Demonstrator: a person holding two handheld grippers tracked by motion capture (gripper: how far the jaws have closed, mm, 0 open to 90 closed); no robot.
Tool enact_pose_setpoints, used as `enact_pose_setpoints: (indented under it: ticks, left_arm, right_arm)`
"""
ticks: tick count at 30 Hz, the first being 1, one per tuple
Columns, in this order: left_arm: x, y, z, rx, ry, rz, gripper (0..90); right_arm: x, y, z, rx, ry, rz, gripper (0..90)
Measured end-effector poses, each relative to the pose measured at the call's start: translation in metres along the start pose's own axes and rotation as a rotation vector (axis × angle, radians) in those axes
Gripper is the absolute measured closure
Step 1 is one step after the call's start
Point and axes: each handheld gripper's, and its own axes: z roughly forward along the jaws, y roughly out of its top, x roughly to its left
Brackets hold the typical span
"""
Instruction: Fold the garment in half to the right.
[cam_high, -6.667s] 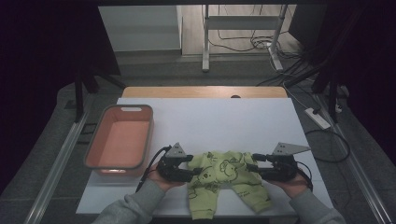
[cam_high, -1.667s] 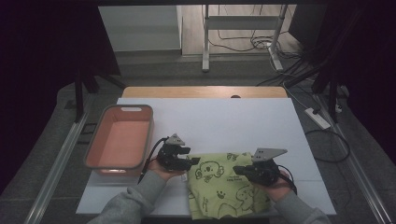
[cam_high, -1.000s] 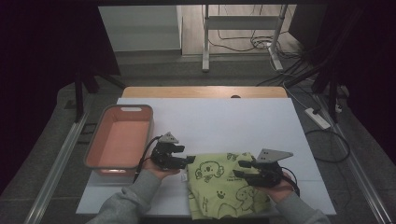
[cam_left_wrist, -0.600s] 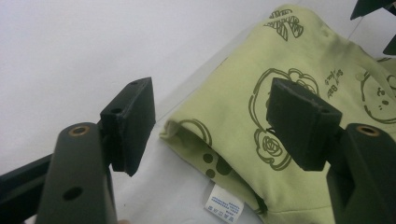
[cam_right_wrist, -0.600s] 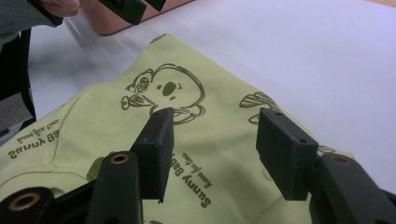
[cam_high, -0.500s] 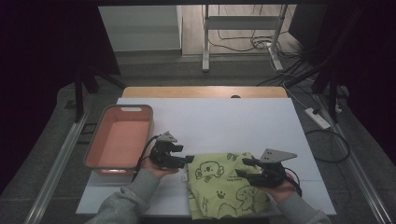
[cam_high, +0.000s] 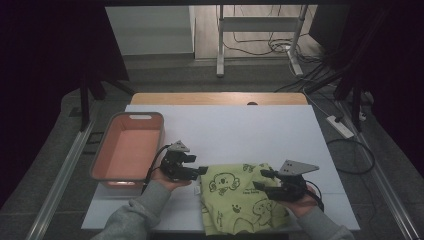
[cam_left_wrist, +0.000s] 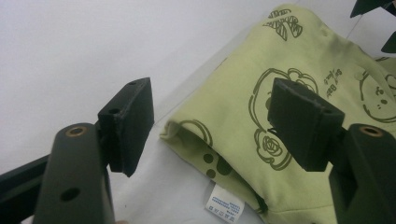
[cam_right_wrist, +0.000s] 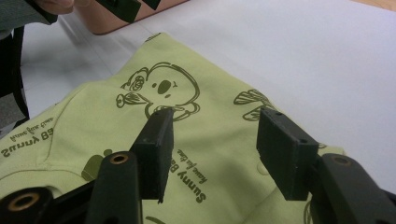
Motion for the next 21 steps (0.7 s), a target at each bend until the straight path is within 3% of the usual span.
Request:
enact_pose_setpoints:
  ticks: [14, 21]
  left_arm:
    - [-0.001, 0.004, -0.002, 0.041, -0.005, 0.002, 28.4]
    - [0.002, 0.011, 0.017, 0.097, 0.009, -0.005, 28.1]
  right_arm:
    - [0.002, 0.001, -0.001, -0.004, 0.003, -0.012, 46.6]
    - [0.003, 0.001, -0.001, -0.004, 0.005, -0.011, 46.5]
